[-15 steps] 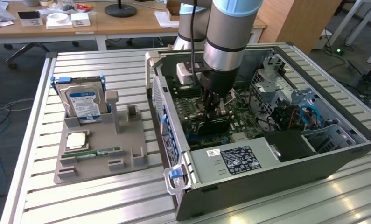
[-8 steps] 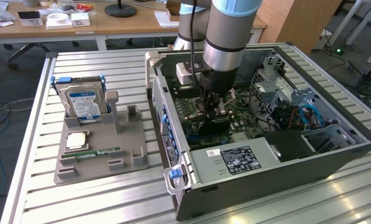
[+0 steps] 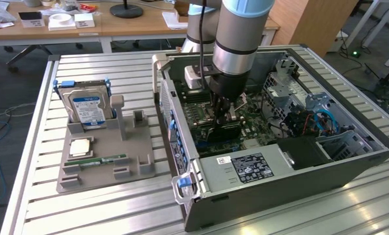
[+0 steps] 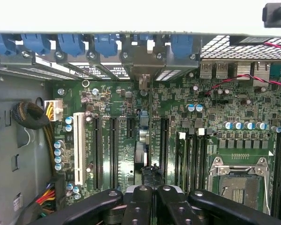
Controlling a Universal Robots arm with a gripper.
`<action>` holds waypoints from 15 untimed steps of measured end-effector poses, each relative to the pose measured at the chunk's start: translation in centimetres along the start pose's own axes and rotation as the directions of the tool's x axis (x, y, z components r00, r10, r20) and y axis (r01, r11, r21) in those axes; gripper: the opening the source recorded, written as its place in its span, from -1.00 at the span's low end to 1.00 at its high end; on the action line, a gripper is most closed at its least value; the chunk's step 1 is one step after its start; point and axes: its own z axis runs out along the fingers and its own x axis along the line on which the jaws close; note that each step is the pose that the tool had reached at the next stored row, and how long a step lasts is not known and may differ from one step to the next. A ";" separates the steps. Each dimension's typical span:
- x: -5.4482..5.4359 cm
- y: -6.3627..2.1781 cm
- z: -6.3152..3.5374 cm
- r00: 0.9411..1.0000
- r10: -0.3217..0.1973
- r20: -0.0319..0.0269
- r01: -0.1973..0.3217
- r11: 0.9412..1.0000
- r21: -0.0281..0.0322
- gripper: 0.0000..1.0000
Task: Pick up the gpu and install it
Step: 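Press down on the gpu until it lock into place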
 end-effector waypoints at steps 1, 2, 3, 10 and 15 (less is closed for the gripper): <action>0.0 0.00 -0.01 1.000 0.000 0.000 0.000 1.000 0.000 -0.79; 0.0 0.01 0.04 1.000 0.000 0.001 0.000 1.000 0.000 -0.79; 0.0 0.01 0.05 1.000 0.000 0.001 0.000 1.000 0.000 -0.79; -0.1 -0.03 -0.85 1.000 0.001 0.003 -0.001 1.000 0.002 -0.79; 0.0 -0.03 -0.94 1.000 0.000 0.001 0.000 1.000 0.001 -0.79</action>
